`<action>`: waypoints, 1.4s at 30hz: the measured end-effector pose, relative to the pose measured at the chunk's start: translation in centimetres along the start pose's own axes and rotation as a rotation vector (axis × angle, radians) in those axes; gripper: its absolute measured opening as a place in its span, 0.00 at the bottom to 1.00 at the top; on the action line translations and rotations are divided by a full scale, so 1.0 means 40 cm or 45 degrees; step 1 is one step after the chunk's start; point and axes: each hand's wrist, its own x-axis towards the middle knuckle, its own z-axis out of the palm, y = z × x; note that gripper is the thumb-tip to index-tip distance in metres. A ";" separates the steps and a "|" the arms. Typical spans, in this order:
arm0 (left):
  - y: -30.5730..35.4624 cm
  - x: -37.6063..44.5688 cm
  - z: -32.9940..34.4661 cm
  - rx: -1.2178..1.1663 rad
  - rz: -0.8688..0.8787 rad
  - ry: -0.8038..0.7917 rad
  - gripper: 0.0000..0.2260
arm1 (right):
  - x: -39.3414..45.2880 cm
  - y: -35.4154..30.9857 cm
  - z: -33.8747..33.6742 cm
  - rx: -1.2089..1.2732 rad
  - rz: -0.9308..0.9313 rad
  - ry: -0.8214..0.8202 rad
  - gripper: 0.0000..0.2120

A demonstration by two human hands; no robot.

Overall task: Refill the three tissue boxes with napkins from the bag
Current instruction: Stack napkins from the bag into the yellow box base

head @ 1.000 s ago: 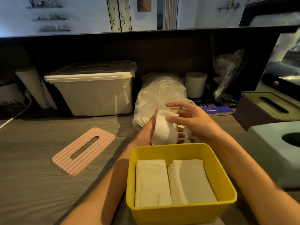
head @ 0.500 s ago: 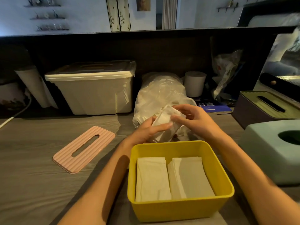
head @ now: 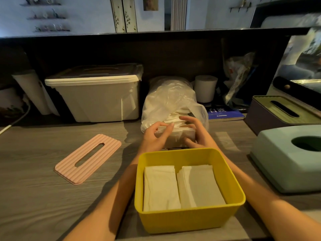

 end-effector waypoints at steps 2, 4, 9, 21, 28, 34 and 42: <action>-0.006 0.002 0.013 0.006 0.041 0.115 0.05 | 0.002 -0.002 0.009 -0.074 -0.039 -0.012 0.32; -0.009 0.007 0.021 -0.022 0.046 0.179 0.04 | 0.010 -0.006 0.015 -0.112 -0.049 -0.005 0.32; -0.008 0.017 0.031 -0.047 0.043 0.272 0.08 | 0.020 -0.010 0.029 -0.077 -0.033 0.061 0.33; -0.011 0.023 0.045 -0.149 0.086 0.320 0.11 | 0.029 -0.014 0.045 0.101 -0.045 0.153 0.35; -0.017 0.023 0.049 -0.094 0.072 0.369 0.03 | 0.030 0.001 0.035 -0.057 0.103 0.006 0.32; -0.022 0.023 0.052 -0.106 0.173 0.365 0.02 | 0.021 -0.020 0.016 -0.053 0.084 0.079 0.25; -0.035 0.020 0.054 -0.045 0.215 0.382 0.03 | 0.013 -0.009 0.021 -0.130 0.009 0.075 0.26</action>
